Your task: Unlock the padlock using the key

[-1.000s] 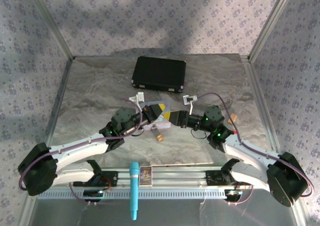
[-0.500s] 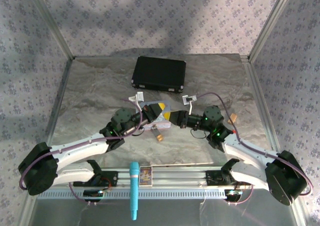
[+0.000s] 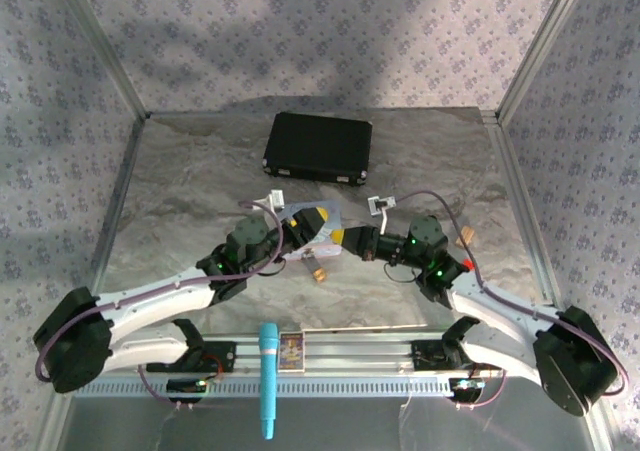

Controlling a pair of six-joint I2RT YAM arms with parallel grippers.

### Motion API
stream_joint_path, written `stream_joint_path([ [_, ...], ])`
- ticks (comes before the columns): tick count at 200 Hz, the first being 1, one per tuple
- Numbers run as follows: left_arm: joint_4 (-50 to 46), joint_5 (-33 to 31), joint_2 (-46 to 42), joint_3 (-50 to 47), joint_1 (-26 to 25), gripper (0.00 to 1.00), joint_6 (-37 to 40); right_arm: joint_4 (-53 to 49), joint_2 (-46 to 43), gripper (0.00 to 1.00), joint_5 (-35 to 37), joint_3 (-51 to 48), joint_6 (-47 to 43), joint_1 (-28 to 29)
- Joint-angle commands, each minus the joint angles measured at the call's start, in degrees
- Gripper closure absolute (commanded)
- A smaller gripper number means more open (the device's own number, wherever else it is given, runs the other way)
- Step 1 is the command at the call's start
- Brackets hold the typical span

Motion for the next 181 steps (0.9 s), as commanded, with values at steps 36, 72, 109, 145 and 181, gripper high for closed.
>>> stream_joint_path([
  [36,-33.04,-7.60,-2.02,10.11,-1.13,0.10,6.27,-21.86,-5.44,1.00,14.01,1.00,-9.23,0.22],
  [72,-37.41,-12.04,0.87,10.12,-6.00,0.17,7.69,-24.03,-6.12,1.00,19.53,-1.67,-8.60,0.65],
  [109,-34.83,-15.78,6.99,7.22,-8.69,0.25,3.91,-27.21,-6.12,1.00,20.59,-2.26,-9.53,0.86],
  [145,-28.68,-16.04,14.22,4.57,-9.03,0.30,-0.38,-26.96,-6.27,1.00,20.99,-3.67,-8.91,0.97],
  [181,-22.68,-14.47,19.17,2.65,-9.30,0.31,-4.51,-26.69,-6.57,1.00,21.63,-4.77,-8.72,1.20],
])
